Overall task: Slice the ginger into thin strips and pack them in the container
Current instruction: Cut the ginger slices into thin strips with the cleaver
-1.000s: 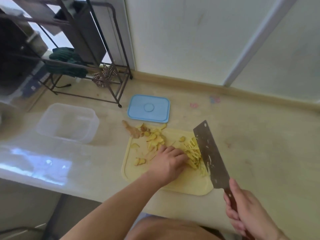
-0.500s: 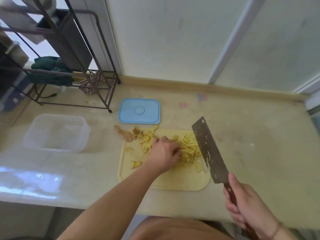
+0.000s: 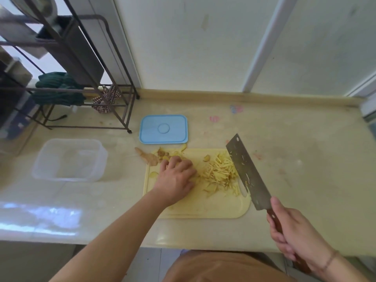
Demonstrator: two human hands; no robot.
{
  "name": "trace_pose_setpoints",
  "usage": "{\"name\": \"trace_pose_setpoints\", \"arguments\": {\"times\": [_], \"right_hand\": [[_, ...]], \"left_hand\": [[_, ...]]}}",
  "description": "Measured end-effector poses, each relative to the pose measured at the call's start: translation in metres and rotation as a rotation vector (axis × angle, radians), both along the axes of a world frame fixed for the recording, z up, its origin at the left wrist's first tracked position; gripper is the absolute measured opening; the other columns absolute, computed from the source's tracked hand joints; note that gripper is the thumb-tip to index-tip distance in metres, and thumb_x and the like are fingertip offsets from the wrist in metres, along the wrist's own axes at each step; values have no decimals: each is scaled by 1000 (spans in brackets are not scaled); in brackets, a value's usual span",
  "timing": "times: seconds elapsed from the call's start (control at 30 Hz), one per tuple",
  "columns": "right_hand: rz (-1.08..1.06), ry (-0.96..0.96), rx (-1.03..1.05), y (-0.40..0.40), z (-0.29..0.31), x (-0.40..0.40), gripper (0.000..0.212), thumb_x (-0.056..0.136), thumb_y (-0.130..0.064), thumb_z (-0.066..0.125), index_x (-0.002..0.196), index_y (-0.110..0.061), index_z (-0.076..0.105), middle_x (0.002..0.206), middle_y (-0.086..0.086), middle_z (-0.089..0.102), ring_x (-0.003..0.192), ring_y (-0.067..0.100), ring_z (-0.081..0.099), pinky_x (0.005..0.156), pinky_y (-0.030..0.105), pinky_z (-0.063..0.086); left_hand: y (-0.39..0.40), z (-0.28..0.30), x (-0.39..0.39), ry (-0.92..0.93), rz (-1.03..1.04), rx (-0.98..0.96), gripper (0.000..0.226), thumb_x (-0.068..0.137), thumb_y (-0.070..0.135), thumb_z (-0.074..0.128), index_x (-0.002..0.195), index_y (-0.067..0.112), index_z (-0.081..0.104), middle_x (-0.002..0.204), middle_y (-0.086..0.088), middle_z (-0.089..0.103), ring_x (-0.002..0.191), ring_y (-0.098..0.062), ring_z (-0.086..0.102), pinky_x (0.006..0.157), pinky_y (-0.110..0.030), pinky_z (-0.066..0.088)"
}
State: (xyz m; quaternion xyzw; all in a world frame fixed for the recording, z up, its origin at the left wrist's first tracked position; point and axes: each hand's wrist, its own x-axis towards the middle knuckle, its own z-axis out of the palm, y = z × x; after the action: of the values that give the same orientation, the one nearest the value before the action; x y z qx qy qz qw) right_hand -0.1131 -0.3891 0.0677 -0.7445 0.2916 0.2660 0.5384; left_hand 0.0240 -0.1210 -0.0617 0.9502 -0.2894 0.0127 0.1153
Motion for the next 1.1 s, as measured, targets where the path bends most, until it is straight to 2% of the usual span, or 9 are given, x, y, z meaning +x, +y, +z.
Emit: {"name": "trace_pose_setpoints", "arguments": {"times": [0.13,0.2,0.4,0.5,0.57,0.73,0.9,1.0,1.1], "right_hand": [[12,7,-10,0,1,2,62,79,-71,36,71,-10,41,52,6,31,39,16,26,39,20,25],[16,4,-14,0,0,3,63,78,-72,36,72,-10,41,52,6,32,39,15,26,40,20,26],[39,11,-26,3,0,7,77,69,-87,35,71,-10,42,53,6,32,40,16,26,41,20,26],[63,14,-38,6,0,10,78,58,-88,39,70,-11,42,53,6,32,40,16,25,40,20,26],[81,15,-38,7,0,12,78,63,-89,37,69,-11,42,52,6,32,39,16,25,39,19,26],[88,21,-40,8,-1,13,73,75,-83,33,70,-11,41,53,6,31,40,16,24,40,20,25],[97,32,-48,8,-1,15,65,78,-75,34,70,-10,41,53,5,31,39,15,25,40,19,26],[94,19,-47,7,-2,16,64,78,-73,35,69,-10,40,52,6,31,39,15,25,40,19,27],[65,3,-48,7,-1,18,64,77,-73,36,69,-9,41,52,7,31,40,15,25,41,20,27]], "left_hand": [[1,0,-7,-54,-32,-3,27,77,41,79,100,29,73,103,10,66,100,-26,50,85,-42,31],[2,3,-10,-20,-93,-26,28,73,39,84,98,29,74,95,12,67,91,-24,57,82,-40,31],[17,6,-20,174,120,-232,25,77,24,78,102,24,75,79,14,70,85,-21,57,79,-40,40],[17,11,-22,267,259,-384,19,86,18,74,105,22,76,82,17,66,91,-16,56,88,-32,29],[13,16,-21,298,274,-427,18,90,17,70,106,23,75,84,22,60,94,-12,52,87,-28,24],[11,25,-14,361,75,-148,27,98,18,56,118,30,67,94,15,68,97,-15,46,89,-31,26],[18,41,4,539,-19,-87,29,96,9,58,114,29,67,91,16,61,95,-10,54,90,-27,34],[18,56,17,553,170,-403,21,94,9,64,106,25,70,88,16,63,83,-2,57,79,-21,43],[-14,72,20,625,162,-613,25,93,4,62,106,24,68,89,13,69,80,6,61,77,-15,48]]}}
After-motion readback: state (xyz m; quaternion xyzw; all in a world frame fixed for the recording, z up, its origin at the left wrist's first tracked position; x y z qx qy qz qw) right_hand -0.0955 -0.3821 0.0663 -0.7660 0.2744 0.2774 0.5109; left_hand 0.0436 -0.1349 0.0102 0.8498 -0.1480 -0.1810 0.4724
